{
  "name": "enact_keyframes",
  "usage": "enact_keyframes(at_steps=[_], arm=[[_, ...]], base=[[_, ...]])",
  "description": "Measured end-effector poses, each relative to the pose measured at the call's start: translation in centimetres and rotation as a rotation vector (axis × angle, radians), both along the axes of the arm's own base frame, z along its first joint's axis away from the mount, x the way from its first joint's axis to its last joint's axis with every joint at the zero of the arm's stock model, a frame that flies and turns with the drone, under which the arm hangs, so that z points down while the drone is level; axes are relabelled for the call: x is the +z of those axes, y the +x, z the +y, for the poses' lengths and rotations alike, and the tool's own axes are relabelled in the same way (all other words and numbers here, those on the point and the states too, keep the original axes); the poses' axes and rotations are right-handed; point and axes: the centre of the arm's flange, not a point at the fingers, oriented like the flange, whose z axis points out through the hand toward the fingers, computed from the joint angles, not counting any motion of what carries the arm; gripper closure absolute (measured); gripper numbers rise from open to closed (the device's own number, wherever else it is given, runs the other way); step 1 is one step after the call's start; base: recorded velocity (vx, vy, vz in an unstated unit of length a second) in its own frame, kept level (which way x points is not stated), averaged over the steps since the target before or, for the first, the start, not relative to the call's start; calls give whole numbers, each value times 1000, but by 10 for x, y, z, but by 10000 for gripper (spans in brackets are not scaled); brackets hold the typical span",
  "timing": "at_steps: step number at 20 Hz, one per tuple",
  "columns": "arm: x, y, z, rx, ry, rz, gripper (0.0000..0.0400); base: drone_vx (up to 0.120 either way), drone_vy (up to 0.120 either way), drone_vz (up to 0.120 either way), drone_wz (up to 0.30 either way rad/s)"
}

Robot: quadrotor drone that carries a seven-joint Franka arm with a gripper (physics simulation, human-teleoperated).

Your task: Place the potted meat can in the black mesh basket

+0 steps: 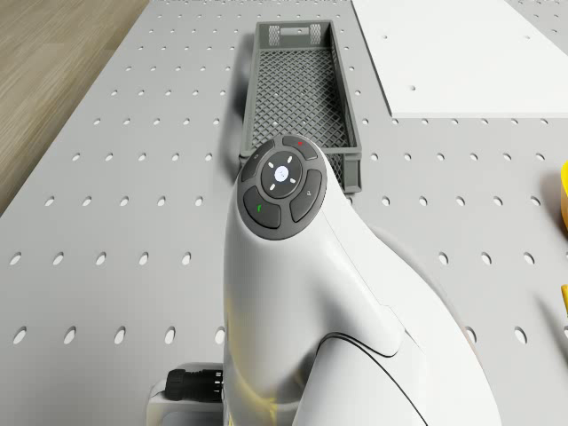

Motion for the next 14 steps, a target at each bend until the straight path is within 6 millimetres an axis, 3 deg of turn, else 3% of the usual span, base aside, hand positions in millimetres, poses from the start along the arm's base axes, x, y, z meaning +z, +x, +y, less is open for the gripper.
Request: enact_keyframes(at_steps=[5,9,14], arm=[[0,0,0,0,0,0,119],[0,0,0,0,0,0,119],[0,0,0,0,0,0,119]], base=[[120,0,0,0],[120,0,-90,0],[120,0,0,0]])
